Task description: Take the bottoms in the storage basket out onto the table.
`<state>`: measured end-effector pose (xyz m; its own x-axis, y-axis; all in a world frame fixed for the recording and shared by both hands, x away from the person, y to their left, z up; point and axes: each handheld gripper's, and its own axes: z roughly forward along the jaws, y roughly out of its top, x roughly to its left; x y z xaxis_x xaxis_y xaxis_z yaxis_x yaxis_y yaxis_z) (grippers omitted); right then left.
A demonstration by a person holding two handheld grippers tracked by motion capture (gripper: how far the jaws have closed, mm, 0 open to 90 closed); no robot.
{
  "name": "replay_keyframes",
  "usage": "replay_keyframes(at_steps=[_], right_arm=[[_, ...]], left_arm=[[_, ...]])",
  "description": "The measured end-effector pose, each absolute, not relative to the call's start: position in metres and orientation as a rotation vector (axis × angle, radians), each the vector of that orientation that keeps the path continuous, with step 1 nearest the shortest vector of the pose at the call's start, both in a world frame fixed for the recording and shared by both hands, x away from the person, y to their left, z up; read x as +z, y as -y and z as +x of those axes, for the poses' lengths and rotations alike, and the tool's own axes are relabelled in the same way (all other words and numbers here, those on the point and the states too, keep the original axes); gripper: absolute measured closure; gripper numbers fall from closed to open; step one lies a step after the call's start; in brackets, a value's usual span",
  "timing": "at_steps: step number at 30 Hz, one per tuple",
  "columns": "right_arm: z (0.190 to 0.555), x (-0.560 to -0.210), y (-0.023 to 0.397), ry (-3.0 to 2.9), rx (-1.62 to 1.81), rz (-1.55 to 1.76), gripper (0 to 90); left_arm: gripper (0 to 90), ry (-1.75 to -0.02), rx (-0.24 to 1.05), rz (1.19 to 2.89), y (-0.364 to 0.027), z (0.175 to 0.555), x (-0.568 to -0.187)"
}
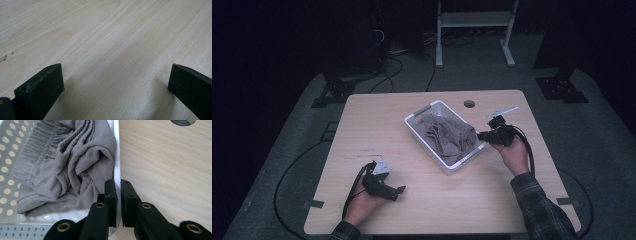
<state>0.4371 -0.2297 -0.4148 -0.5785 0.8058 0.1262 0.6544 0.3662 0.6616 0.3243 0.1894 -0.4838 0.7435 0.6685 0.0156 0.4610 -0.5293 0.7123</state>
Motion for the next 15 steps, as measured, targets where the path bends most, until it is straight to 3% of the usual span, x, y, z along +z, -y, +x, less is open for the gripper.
replay_keyframes(at_steps=[15], right_arm=[[0.4, -0.413, 0.242, -2.419, 0.964, 1.303, 84.3]], left_arm=[[0.0, -0.842, 0.376, 2.226, -0.19, 0.324, -0.484]])
